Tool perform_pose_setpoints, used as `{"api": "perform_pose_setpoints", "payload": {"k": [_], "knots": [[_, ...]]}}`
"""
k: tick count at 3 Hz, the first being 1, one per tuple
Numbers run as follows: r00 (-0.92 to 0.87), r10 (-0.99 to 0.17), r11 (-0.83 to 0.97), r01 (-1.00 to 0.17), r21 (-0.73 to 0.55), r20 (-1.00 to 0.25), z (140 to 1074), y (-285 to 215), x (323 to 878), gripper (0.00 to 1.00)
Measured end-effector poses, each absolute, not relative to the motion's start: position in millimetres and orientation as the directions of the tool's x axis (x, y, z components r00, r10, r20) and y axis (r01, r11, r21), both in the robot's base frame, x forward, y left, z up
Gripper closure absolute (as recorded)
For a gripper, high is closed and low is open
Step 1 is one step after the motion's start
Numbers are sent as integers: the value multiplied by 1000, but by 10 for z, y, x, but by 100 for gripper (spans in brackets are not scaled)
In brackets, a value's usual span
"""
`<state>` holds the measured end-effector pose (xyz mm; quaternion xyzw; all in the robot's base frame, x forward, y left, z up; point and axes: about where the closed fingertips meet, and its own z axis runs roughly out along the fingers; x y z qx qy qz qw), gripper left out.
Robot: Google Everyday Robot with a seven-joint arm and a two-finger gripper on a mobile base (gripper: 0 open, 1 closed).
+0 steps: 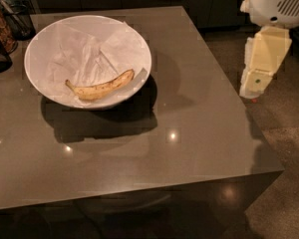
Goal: Pick banana from white bowl
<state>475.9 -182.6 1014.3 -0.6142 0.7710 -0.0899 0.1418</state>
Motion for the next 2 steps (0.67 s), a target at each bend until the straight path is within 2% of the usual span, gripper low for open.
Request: {"api": "perform_pose_setpoints", "payload": {"k": [1,2], "knots": [[-119,-989,144,-925,-350,-93,10310,-1558,5065,0],[-112,-988,144,-916,-374,-106,10352,-1525,5110,0]]}}
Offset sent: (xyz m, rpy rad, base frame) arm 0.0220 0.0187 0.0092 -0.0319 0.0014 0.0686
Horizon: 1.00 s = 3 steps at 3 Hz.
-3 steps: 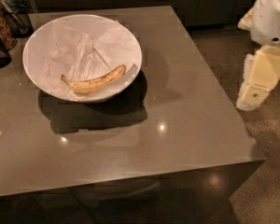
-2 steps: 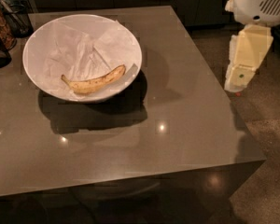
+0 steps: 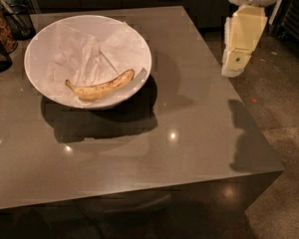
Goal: Pick banana from white bowl
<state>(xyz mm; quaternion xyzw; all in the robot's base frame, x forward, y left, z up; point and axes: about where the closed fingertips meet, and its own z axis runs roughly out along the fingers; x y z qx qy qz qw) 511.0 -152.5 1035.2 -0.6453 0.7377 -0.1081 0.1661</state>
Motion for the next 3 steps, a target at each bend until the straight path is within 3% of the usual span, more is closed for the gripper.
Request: {"api": "perform_pose_setpoints", "payload": {"k": [3], "knots": [[59,-991,-23,-957,-289,-116,9939,-746,5778,0]]}}
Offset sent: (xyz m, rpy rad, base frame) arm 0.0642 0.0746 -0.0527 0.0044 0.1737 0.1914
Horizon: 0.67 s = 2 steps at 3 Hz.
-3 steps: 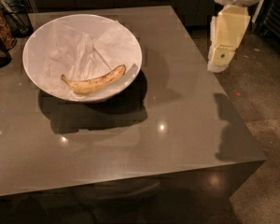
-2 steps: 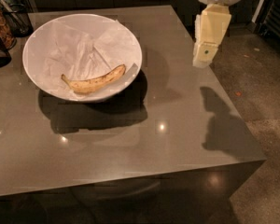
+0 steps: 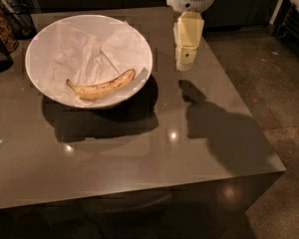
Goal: Pick banana from white bowl
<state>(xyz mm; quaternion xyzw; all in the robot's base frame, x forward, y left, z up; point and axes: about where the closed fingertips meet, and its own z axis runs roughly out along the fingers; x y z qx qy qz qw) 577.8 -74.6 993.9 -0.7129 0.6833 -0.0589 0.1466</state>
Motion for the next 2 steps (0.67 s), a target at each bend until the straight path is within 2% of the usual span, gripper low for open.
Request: {"api": "perform_pose_setpoints", "payload": {"k": [1,2], "knots": [[74,-993,-46,-954,-295,-87,9889,-590,5857,0],[87,-989,-45,-949,-313,-121,9904,-544,5933,0]]}}
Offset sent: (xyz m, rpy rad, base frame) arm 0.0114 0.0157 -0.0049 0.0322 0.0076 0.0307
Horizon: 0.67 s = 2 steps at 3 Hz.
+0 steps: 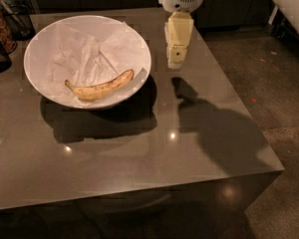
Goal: Pick banana from white bowl
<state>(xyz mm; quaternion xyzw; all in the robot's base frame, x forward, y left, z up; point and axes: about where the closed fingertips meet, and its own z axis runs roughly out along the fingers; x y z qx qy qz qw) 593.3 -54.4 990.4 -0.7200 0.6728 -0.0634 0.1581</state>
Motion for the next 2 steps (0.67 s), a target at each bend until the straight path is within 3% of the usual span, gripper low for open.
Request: {"api": "perform_pose_setpoints", "payload": {"k": [2], "knots": [[238,-962,-186,-928,-323,-130,9970,4,5975,0]]}}
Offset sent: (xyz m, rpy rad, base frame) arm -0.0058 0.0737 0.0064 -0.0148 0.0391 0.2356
